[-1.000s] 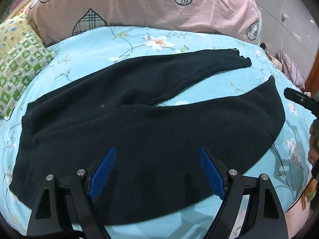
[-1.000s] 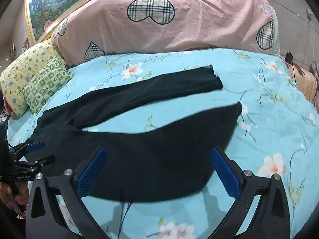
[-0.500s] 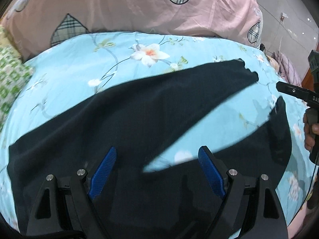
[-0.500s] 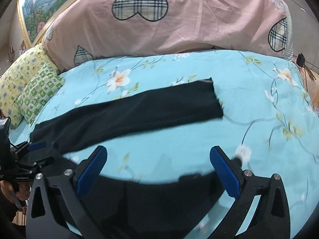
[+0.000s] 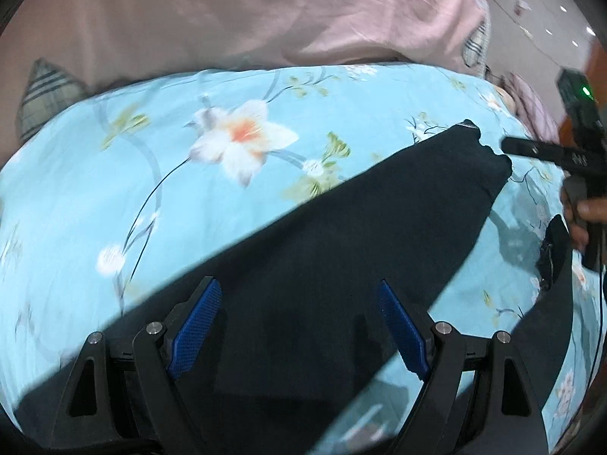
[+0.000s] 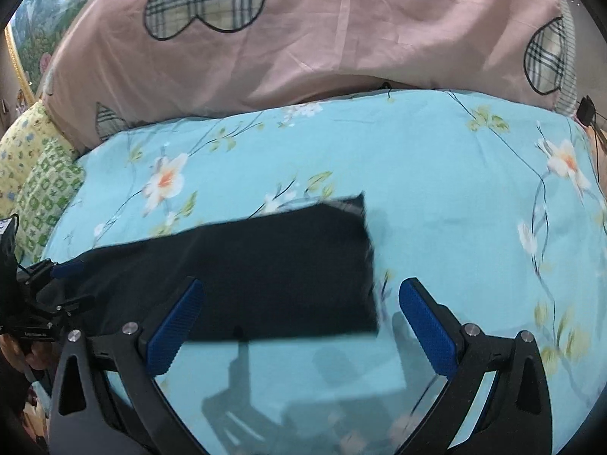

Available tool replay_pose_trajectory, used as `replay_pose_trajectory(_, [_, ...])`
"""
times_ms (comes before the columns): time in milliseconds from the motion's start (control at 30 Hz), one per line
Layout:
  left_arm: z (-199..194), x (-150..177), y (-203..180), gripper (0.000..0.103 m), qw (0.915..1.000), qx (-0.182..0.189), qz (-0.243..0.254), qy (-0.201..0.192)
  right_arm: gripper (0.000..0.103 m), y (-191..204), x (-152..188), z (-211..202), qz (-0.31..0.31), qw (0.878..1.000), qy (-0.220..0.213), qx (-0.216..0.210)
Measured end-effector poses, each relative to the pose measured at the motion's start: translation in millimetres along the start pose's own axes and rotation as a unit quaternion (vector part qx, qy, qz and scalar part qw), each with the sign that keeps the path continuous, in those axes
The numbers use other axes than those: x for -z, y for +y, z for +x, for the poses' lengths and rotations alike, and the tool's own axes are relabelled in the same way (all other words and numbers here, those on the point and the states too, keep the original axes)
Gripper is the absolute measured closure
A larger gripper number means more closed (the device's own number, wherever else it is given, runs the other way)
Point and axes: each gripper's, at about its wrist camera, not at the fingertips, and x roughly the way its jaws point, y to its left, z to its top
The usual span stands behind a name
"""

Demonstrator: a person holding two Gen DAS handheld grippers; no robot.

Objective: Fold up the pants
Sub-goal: 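Grasp the black pants' leg cuffs with the right gripper while the left gripper grasps beside it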

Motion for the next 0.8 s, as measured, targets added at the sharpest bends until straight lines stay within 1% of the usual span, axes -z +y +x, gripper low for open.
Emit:
replay_pose_trajectory(100, [22,-19,9,0.018,0.9994,0.025,0.017,0.015,0.001,-11,-21,19,-0.002,1.0,0.011,-0.013])
replay_pose_trajectory(233, [49,-39,21,0.018,0.9979,0.054,0.018,0.032,0.003,-21,-38,41,-0.02,0.999,0.03,-0.01])
replay_pose_trajectory(300, [61,-47,24,0.019,0.9968,0.068,0.013,0.039,0.009,-26,-43,49,-0.02,0.999,0.039,-0.012])
replay_pose_trajectory(333, [68,-50,25,0.021,0.9957,0.079,0.012,0.046,0.011,-29,-45,53,-0.018,0.999,0.044,-0.017])
replay_pose_trajectory(367, [72,-51,24,0.022,0.995,0.084,0.012,0.052,0.015,-31,-46,56,-0.017,0.998,0.047,-0.022])
replay_pose_trajectory(467, [78,-49,19,0.024,0.9937,0.088,0.025,0.065,0.022,-31,-47,61,-0.017,0.998,0.054,-0.04])
replay_pose_trajectory(500, [80,-49,16,0.024,0.9931,0.09,0.03,0.068,0.031,-30,-46,62,-0.019,0.997,0.056,-0.048])
replay_pose_trajectory(533, [82,-50,14,0.027,0.9925,0.093,0.033,0.072,0.038,-29,-45,62,-0.021,0.997,0.059,-0.053])
replay_pose_trajectory(567, [84,-51,13,0.03,0.9918,0.097,0.033,0.076,0.051,-28,-45,63,-0.023,0.996,0.063,-0.055])
replay_pose_trajectory(600, [85,-51,13,0.043,0.9901,0.109,0.032,0.082,0.066,-27,-45,64,-0.023,0.996,0.066,-0.054])
replay_pose_trajectory(633, [84,-52,12,0.063,0.9882,0.124,0.03,0.086,0.071,-25,-45,64,-0.023,0.996,0.066,-0.052])
replay_pose_trajectory(667, [83,-53,10,0.076,0.9859,0.138,0.029,0.09,0.088,-26,-45,62,-0.02,0.997,0.063,-0.049])
replay_pose_trajectory(700, [82,-53,7,0.092,0.9834,0.151,0.027,0.096,0.091,-27,-45,60,-0.014,0.996,0.061,-0.057])
replay_pose_trajectory(733, [79,-52,4,0.095,0.9841,0.148,0.029,0.094,0.091,-28,-45,57,-0.009,0.996,0.056,-0.062])
replay_pose_trajectory(800, [68,-50,-3,0.097,0.9846,0.148,0.035,0.086,0.093,-27,-44,47,-0.008,0.997,0.044,-0.067])
